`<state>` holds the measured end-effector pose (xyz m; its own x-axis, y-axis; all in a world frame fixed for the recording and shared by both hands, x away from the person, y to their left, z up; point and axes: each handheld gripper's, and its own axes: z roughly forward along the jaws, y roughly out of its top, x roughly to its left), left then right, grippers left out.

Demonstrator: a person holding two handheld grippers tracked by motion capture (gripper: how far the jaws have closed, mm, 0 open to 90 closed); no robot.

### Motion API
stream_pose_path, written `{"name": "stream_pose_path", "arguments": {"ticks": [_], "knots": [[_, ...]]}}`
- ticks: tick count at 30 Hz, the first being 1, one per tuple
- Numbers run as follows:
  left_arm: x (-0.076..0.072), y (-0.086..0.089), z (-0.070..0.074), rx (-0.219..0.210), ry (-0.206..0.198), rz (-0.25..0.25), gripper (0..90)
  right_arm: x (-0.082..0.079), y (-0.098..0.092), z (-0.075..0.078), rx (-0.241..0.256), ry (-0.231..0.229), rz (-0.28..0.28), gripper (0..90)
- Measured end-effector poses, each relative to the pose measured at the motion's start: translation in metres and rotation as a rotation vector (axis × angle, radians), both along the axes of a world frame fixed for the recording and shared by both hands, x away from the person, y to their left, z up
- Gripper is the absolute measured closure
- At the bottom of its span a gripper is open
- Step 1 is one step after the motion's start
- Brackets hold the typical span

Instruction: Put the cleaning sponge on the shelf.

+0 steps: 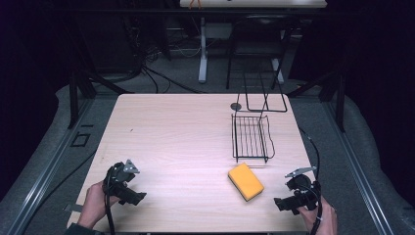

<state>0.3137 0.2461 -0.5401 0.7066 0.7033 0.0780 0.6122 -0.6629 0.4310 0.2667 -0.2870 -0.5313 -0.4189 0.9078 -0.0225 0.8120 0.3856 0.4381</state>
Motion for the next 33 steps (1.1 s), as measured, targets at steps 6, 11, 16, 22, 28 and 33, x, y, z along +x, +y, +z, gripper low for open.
{"name": "stream_pose_path", "arguments": {"ticks": [6, 11, 16, 22, 28, 33], "knots": [[0.000, 0.000, 0.000, -0.001, 0.001, 0.000, 1.6, 0.000, 0.001, 0.000, 0.007, -0.008, 0.002, 0.0], [0.000, -0.001, -0.001, 0.008, 0.003, -0.003, 1.8, 0.001, 0.001, 0.001, 0.008, -0.009, 0.009, 0.0], [0.000, -0.001, -0.001, 0.006, 0.005, -0.002, 1.9, 0.001, 0.005, 0.003, 0.007, -0.010, 0.025, 0.0], [0.000, -0.001, -0.001, 0.006, 0.006, -0.004, 1.9, 0.001, 0.013, 0.007, 0.025, -0.017, 0.052, 0.1], [0.000, -0.001, -0.001, 0.007, 0.002, 0.000, 2.0, 0.008, 0.025, 0.006, 0.031, 0.006, 0.101, 0.1], [0.001, -0.002, -0.002, 0.013, 0.005, 0.000, 2.2, 0.014, 0.037, 0.009, 0.040, -0.001, 0.133, 0.0]]}}
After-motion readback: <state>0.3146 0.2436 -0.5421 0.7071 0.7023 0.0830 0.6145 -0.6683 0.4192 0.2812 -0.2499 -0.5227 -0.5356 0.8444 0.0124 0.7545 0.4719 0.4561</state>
